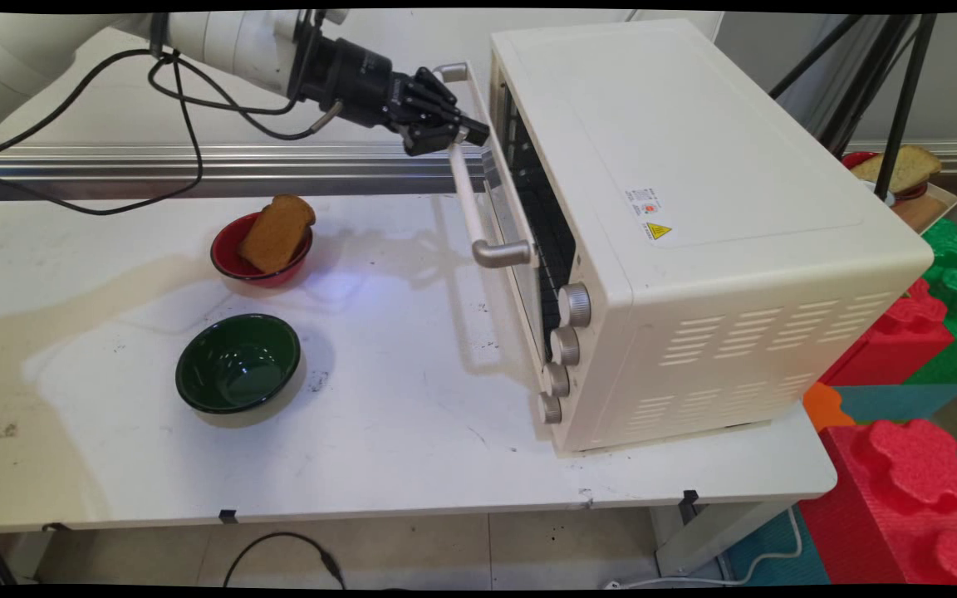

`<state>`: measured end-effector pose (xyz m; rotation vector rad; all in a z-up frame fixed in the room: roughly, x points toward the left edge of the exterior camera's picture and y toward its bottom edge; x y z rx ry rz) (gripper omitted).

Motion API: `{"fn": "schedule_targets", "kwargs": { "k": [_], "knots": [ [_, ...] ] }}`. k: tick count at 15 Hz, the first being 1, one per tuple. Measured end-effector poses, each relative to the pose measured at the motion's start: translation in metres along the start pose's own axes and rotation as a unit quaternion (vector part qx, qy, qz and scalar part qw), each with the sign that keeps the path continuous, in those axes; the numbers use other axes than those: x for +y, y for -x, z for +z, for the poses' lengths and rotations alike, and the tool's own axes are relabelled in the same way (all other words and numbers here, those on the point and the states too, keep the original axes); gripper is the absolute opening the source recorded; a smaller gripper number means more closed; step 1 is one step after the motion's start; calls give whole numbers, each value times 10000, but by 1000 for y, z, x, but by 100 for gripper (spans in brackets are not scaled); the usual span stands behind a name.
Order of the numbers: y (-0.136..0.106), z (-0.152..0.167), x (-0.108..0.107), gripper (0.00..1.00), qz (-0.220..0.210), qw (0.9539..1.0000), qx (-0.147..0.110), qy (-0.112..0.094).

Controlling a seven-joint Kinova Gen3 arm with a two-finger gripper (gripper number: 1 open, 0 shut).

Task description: Open the oven

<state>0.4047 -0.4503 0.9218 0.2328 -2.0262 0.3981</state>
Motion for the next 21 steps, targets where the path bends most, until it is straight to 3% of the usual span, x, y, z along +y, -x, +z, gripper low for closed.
{"fn": "schedule_targets", "kwargs": {
  "k": [10, 21],
  "knots": [
    [24, -27, 4, 0, 209, 9991, -356, 100],
    [65, -52, 15, 0, 366, 9950, -875, 307]
  ]
}}
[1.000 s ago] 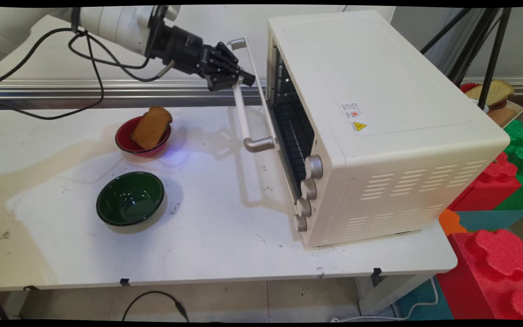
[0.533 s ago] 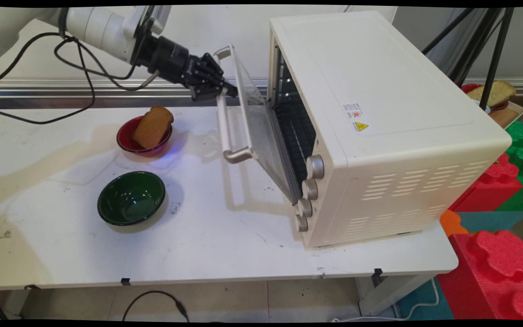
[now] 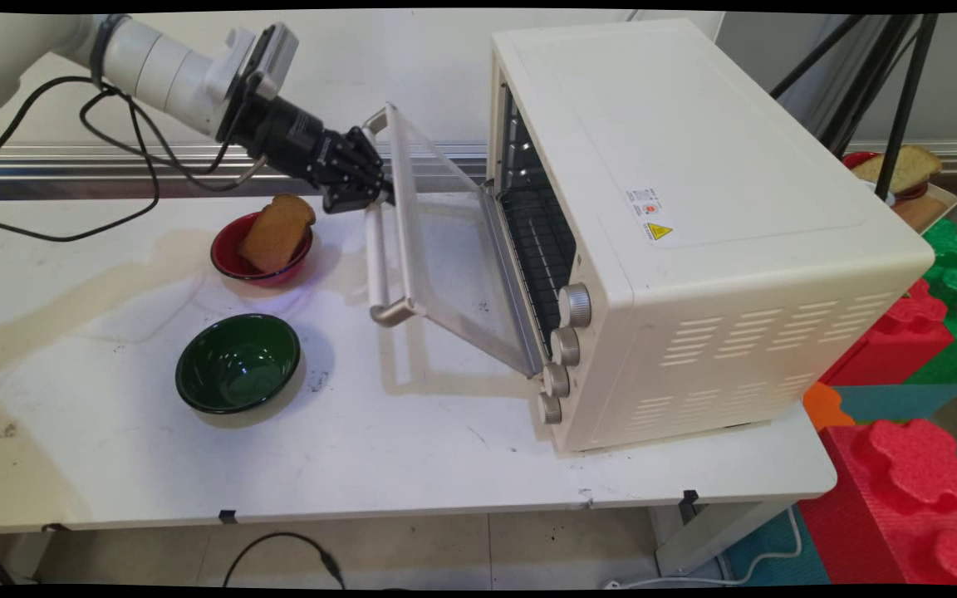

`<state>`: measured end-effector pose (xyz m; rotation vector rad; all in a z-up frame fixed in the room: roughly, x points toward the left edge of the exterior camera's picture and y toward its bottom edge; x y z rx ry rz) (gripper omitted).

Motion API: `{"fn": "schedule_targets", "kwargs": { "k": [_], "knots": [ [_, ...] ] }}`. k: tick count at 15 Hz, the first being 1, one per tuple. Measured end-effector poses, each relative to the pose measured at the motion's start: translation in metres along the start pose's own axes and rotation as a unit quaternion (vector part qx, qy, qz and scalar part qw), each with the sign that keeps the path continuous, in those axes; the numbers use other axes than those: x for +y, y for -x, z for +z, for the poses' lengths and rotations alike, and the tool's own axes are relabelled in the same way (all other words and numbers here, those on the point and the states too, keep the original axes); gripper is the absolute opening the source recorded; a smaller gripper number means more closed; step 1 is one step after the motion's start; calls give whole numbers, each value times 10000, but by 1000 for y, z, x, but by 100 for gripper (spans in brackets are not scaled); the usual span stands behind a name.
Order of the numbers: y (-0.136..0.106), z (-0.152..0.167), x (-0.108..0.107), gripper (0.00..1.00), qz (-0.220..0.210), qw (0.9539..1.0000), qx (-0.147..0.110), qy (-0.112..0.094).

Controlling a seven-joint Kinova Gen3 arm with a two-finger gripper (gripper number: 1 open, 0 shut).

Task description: Open the oven

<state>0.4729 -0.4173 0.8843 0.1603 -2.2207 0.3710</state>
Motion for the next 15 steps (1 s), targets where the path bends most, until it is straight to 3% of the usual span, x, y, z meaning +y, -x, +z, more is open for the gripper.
{"fn": "schedule_targets", "kwargs": {
  "k": [15],
  "knots": [
    [57, -29, 28, 0, -117, 9984, -536, 148]
  ]
}}
